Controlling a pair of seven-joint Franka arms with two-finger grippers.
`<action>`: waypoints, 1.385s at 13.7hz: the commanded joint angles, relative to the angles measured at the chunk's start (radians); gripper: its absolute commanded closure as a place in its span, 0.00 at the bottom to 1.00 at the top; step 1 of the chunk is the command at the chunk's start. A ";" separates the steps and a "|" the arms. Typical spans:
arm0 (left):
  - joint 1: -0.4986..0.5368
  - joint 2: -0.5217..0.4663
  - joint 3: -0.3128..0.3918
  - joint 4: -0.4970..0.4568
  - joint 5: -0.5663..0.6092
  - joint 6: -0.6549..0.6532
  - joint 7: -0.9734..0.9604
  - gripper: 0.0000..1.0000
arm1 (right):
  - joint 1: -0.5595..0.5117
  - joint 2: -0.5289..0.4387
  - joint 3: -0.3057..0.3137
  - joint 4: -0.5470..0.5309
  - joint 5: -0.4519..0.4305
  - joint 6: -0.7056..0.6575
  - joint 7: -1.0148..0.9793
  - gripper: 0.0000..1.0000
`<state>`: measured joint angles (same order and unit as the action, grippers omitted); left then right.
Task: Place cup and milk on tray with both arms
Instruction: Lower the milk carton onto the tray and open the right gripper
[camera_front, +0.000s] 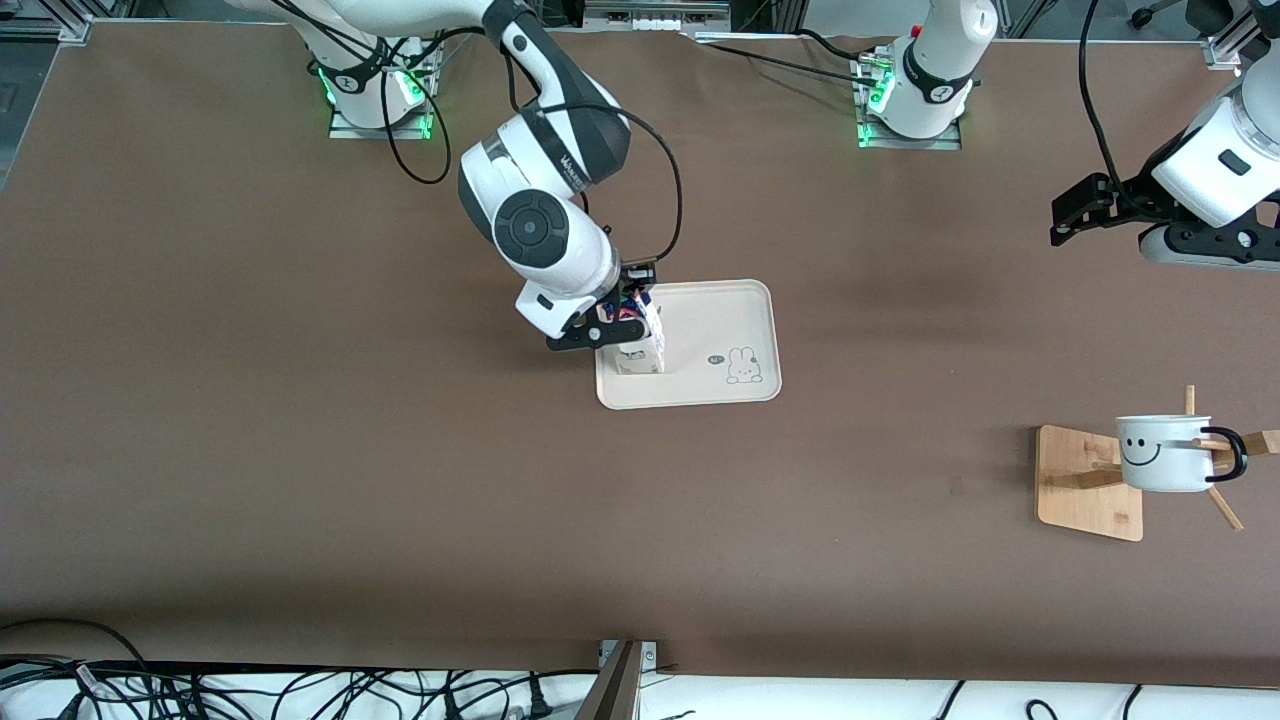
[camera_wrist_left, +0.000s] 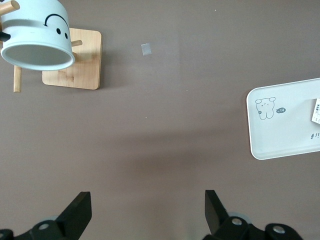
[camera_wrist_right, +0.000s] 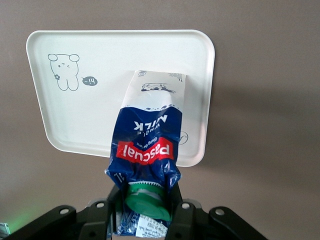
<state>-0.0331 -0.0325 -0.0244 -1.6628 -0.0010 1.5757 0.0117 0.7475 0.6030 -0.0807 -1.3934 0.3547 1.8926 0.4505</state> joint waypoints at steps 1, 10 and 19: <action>-0.001 -0.017 -0.003 -0.009 0.004 -0.006 0.011 0.00 | -0.005 0.040 -0.001 0.024 0.007 -0.018 -0.022 1.00; -0.001 0.014 -0.002 0.023 0.004 -0.005 0.002 0.00 | 0.018 0.129 0.001 0.014 0.017 0.094 0.004 0.00; 0.005 0.063 0.009 0.063 0.003 -0.039 -0.001 0.00 | 0.029 0.080 0.006 0.025 0.006 0.079 0.106 0.00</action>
<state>-0.0316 0.0049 -0.0216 -1.6532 -0.0010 1.5714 0.0100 0.7637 0.6895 -0.0783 -1.3703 0.3715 1.9769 0.4938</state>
